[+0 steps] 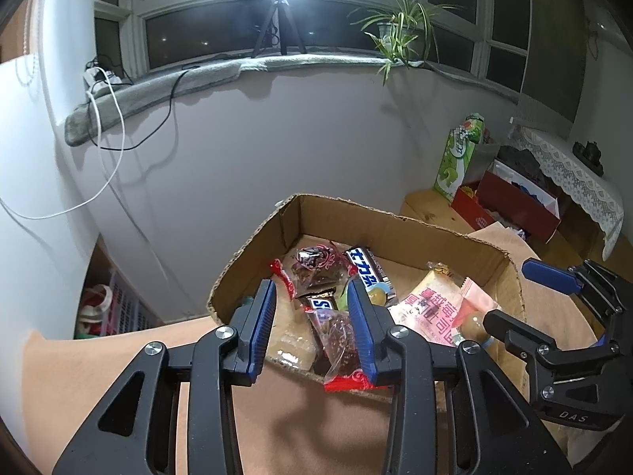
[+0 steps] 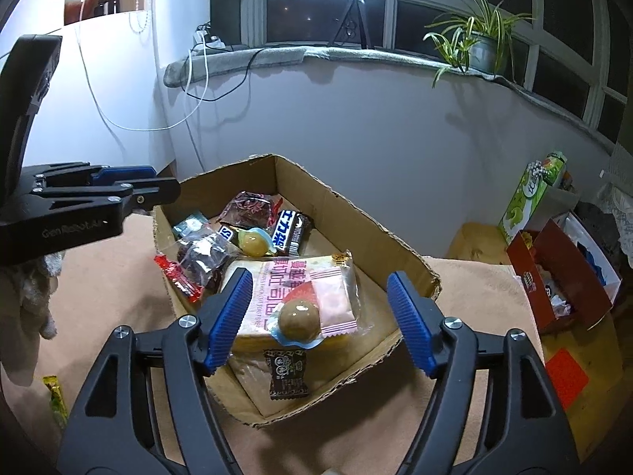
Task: Organize snacks
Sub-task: 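Open both grippers to drop the candies into the box, then move the left gripper over the yellow candy while the right moves over the green candy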
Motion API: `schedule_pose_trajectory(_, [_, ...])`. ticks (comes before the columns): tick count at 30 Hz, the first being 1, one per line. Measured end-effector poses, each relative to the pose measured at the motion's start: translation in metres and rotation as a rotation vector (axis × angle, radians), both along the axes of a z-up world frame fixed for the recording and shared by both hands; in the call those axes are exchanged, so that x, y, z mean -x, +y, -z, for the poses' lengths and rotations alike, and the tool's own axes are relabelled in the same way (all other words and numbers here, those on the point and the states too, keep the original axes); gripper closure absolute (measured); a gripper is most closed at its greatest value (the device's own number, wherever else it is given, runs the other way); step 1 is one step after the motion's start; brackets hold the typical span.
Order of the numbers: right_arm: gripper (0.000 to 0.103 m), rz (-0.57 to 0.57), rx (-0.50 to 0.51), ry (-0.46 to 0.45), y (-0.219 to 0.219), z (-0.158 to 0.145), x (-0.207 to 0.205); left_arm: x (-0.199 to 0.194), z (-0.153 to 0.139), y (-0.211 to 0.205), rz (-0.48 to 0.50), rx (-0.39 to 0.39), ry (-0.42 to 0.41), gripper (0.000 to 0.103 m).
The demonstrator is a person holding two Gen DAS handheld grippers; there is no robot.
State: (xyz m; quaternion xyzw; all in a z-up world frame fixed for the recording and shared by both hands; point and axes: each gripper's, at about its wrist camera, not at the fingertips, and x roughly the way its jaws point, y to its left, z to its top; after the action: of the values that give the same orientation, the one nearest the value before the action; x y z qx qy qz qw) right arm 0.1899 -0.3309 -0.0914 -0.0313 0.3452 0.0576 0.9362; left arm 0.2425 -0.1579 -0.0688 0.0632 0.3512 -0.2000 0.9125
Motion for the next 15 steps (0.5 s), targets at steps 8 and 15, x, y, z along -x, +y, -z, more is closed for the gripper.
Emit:
schedule_pose_trajectory(8, [0.022,-0.036,0.017,-0.027,0.010,-0.005,0.012,0.024,-0.019,0.031,-0.032,-0.006,-0.037,0.057])
schedule_pose_trajectory(15, [0.022,-0.070,0.017,-0.048,0.019,-0.009,0.024,0.043,-0.033,0.067,-0.075,-0.002,-0.058,0.057])
